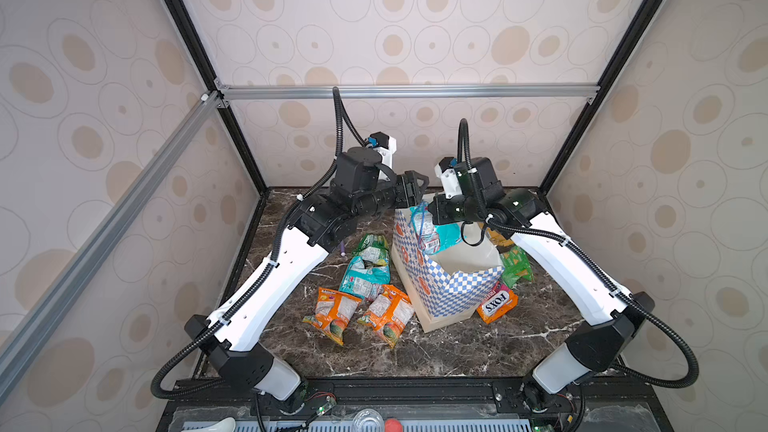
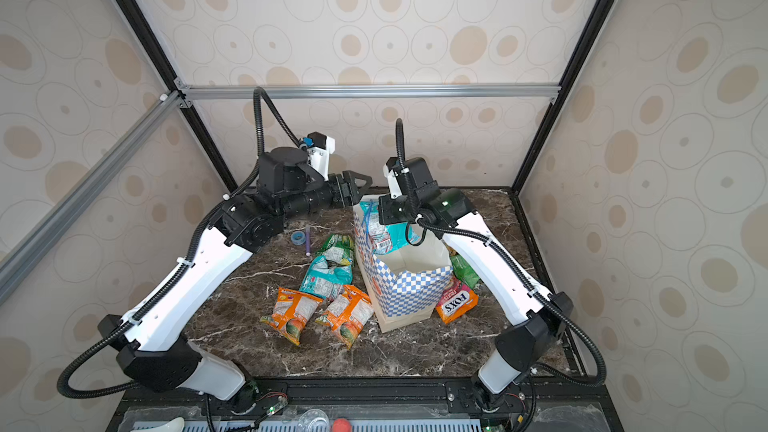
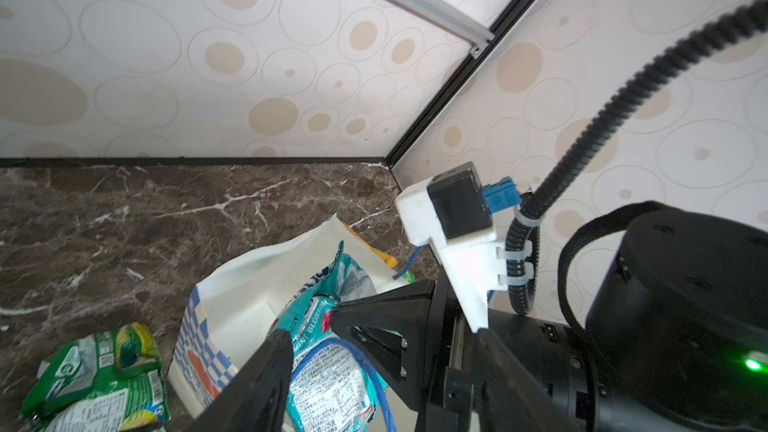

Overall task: Take the snacks out of the paper bag
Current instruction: 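Lift the teal packet out of the bag with the right gripper, then lower the teal packet beside the bag and open the right gripper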

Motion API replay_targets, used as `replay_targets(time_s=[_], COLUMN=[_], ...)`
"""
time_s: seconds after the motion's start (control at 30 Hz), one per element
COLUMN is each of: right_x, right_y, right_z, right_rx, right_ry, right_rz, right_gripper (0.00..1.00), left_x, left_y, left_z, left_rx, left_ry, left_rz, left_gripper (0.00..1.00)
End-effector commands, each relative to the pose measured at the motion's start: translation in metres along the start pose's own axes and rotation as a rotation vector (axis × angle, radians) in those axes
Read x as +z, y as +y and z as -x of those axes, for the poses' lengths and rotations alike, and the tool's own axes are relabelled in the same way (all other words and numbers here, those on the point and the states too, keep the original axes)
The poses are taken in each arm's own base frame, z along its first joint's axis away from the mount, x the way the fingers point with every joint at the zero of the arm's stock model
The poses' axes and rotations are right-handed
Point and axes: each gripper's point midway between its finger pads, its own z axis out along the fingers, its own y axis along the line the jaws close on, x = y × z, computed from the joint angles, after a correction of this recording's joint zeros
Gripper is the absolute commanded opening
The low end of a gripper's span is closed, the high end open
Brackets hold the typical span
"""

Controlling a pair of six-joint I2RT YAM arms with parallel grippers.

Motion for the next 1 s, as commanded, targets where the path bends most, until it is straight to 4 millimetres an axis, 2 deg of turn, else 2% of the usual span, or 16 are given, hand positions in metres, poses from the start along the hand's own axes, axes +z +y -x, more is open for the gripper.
replay_targets(time_s=[0.0, 0.2, 0.33, 0.37, 0.5, 0.63, 0.83, 0.97], right_x=[-0.045, -0.097, -0.134, -0.149, -0.185, -0.209, -0.237, -0.252], right_y=[0.004, 0.004, 0.006, 0.008, -0.002, -0.029, -0.071, -0.102], right_z=[0.028, 0.06, 0.081, 0.09, 0.101, 0.1, 0.087, 0.069], right_rx=[0.005, -0.019, -0.031, -0.031, -0.015, -0.007, 0.062, 0.152], right_ry=[-0.099, -0.192, -0.273, -0.31, -0.38, -0.414, -0.432, -0.424], right_rz=[0.012, -0.011, -0.011, -0.003, -0.023, -0.1, -0.22, -0.336], right_gripper=[0.0, 0.0, 0.0, 0.0, 0.0, 0.0, 0.0, 0.0], left_x=[-0.009, -0.016, -0.011, -0.01, -0.008, -0.005, 0.0, 0.001], left_y=[-0.027, -0.06, -0.081, -0.085, -0.104, -0.127, -0.157, -0.16], left_z=[0.019, 0.02, 0.005, 0.0, -0.016, -0.032, -0.057, -0.08], left_rx=[0.053, 0.107, 0.144, 0.158, 0.203, 0.268, 0.315, 0.371], left_ry=[-0.061, -0.051, -0.002, 0.015, 0.058, 0.061, 0.089, 0.161], left_rz=[-0.119, -0.202, -0.251, -0.256, -0.284, -0.327, -0.403, -0.4], left_gripper=[0.69, 0.74, 0.76, 0.76, 0.78, 0.82, 0.84, 0.84])
